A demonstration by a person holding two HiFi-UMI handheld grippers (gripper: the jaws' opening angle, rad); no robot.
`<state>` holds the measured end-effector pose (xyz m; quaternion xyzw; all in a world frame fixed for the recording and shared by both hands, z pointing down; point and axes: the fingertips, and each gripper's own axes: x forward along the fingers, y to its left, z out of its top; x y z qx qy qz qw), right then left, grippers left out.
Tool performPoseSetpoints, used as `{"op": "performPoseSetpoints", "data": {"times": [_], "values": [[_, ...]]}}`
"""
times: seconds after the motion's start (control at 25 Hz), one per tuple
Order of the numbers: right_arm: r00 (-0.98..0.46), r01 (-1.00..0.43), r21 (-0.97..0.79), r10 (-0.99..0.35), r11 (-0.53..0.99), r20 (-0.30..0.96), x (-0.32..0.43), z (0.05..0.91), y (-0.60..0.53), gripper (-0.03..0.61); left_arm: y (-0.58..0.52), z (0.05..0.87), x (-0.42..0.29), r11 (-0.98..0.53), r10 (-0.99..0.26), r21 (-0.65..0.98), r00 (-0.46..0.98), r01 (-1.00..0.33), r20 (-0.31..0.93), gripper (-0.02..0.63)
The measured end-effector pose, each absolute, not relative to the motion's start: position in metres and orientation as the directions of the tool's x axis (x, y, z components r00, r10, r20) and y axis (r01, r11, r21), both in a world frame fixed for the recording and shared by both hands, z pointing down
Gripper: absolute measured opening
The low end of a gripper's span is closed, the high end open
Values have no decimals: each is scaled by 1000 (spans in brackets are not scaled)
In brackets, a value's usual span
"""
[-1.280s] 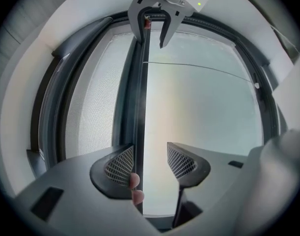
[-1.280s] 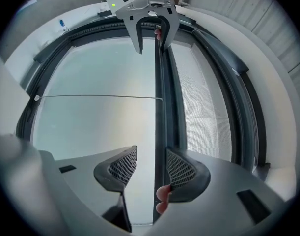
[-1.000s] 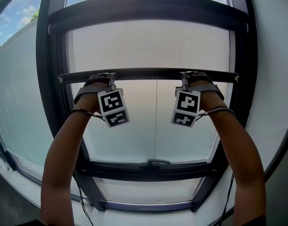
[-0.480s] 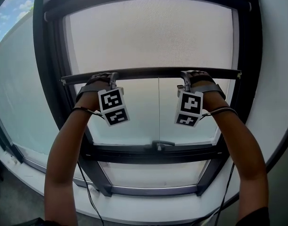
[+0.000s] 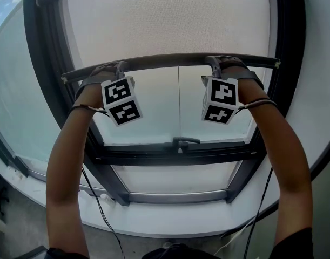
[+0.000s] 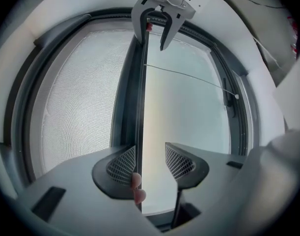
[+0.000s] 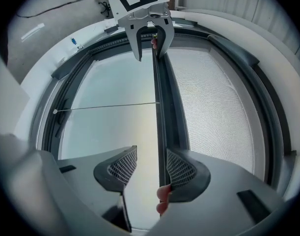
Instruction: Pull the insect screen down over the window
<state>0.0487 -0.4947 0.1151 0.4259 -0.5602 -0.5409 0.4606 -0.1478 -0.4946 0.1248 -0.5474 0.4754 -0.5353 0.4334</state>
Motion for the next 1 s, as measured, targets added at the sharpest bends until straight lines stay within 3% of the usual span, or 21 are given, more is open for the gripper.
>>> {"op": "performPoseSetpoints", "data": {"times": [0.28,0.48,1.0], "values": [[-194,18,999,-980,38,41,46,116,-495,190,-493,126,-150,-189,-982,-979,3,-75,189,190],[-221,-29,990,-967,136,126,46,115,-490,190,-487,126,-147,-234,-972,-967,46,-101,231,190],[-158,57,978,-965,201,208,48,149,-492,183,-487,157,-146,-286,-958,-958,45,-34,284,181]]}}
